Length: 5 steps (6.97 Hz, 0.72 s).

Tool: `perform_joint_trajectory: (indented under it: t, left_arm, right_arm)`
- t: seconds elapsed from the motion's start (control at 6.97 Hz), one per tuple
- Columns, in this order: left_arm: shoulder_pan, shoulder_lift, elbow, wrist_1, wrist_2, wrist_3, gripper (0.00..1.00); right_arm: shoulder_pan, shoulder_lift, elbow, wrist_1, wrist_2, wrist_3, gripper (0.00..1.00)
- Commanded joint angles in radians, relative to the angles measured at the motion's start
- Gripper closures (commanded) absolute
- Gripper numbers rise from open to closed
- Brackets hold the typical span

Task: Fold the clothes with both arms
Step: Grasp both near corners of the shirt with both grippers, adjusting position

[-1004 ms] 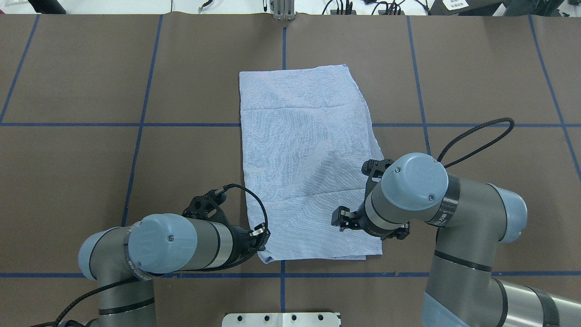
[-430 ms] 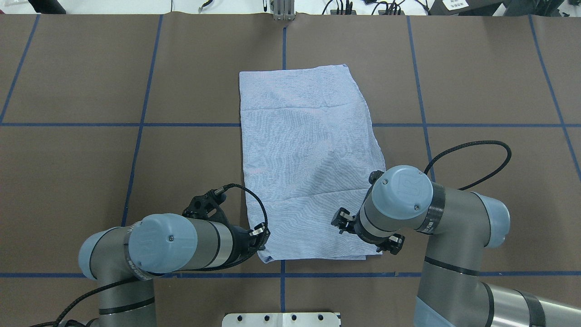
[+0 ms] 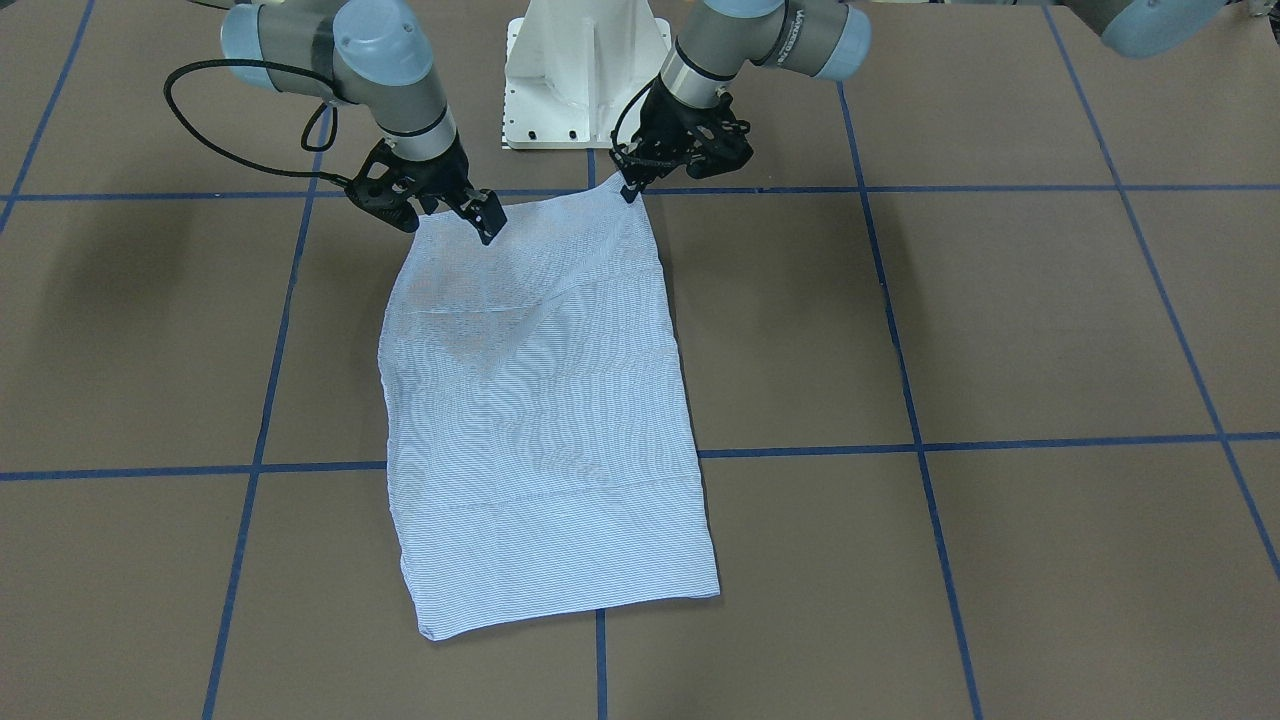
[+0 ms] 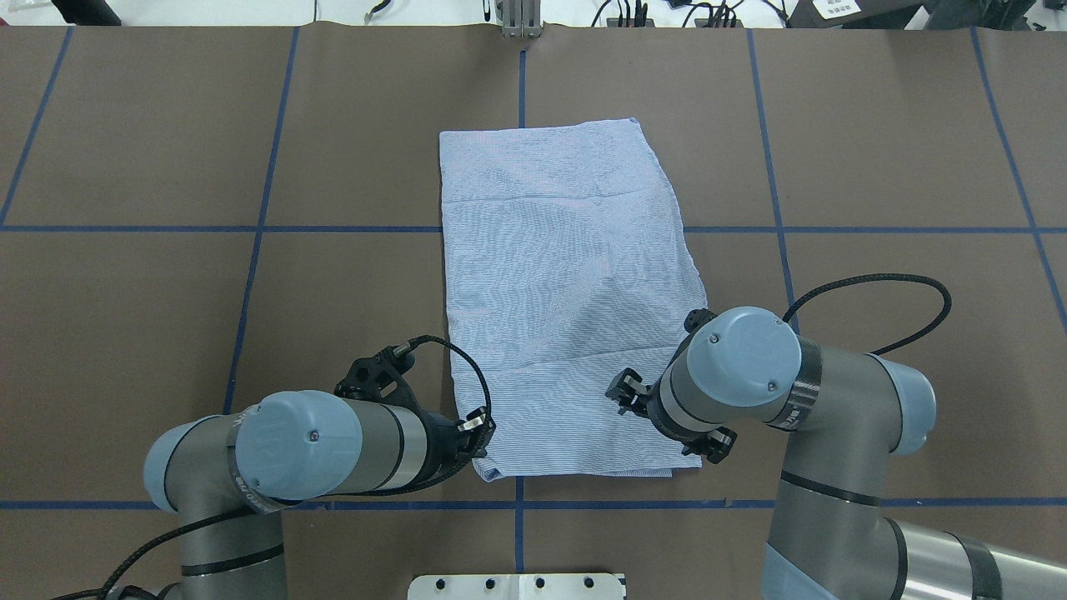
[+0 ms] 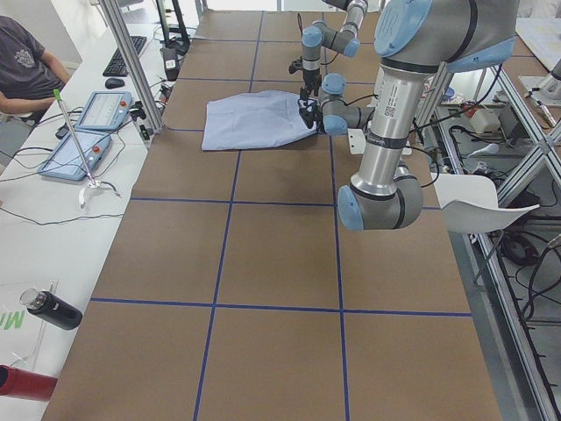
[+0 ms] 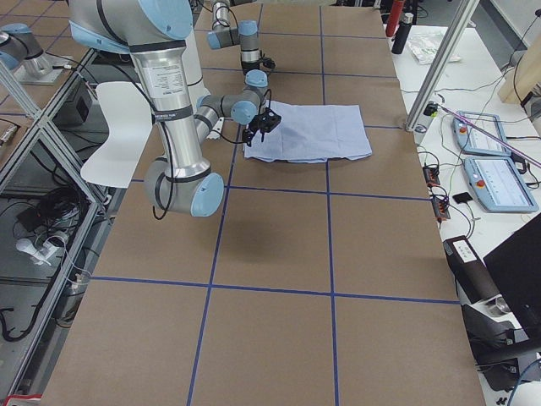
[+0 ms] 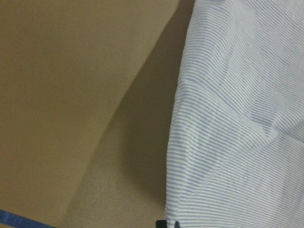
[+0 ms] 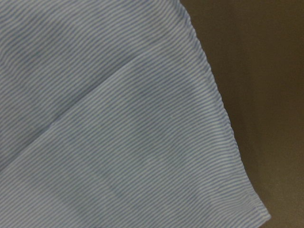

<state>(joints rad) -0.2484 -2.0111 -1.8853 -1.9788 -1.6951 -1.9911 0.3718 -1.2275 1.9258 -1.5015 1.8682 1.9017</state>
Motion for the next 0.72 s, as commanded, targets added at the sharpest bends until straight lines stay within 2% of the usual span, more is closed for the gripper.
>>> perform_joint_trajectory:
  t: [0.0, 0.57]
  left_arm:
    - [0.000, 0.000, 0.000, 0.000, 0.000, 0.000, 1.00]
    - [0.000, 0.000, 0.000, 0.000, 0.000, 0.000, 1.00]
  right_arm:
    - [-0.005, -0.015, -0.008, 0.004, -0.021, 0.020, 0.00]
    - [-0.060, -0.015, -0.027, 0.003, -0.027, 0.030, 0.00]
